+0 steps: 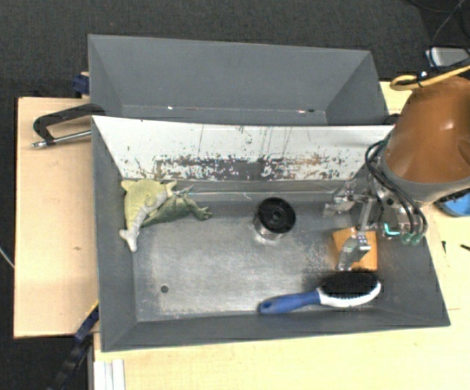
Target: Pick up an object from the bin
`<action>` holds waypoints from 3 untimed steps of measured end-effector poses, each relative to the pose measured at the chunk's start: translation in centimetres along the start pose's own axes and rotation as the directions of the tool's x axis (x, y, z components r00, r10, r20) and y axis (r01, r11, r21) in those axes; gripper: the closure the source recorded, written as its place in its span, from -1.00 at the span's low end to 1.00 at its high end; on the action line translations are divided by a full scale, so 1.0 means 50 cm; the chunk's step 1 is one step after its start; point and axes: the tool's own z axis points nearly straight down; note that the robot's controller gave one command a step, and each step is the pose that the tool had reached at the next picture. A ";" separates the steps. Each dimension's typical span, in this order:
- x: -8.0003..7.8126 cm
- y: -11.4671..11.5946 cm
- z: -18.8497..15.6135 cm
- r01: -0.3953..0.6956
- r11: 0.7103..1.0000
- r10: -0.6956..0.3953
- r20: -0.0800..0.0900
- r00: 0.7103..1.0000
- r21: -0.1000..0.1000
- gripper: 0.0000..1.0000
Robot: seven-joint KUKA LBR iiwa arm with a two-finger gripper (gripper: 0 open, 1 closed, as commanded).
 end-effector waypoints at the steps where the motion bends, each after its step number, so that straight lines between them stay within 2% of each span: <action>1: 0.044 -0.025 0.135 0.011 1.000 -0.011 0.010 1.000 -0.001 -1.00; 2: 0.068 0.118 0.009 0.052 0.999 -0.052 0.017 0.998 -0.001 -1.00; 3: -0.006 0.187 0.103 -0.192 0.981 0.192 0.010 0.981 -0.002 -1.00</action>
Offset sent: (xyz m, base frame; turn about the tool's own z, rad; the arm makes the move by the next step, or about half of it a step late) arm -0.0254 -0.0135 -0.0699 -0.0141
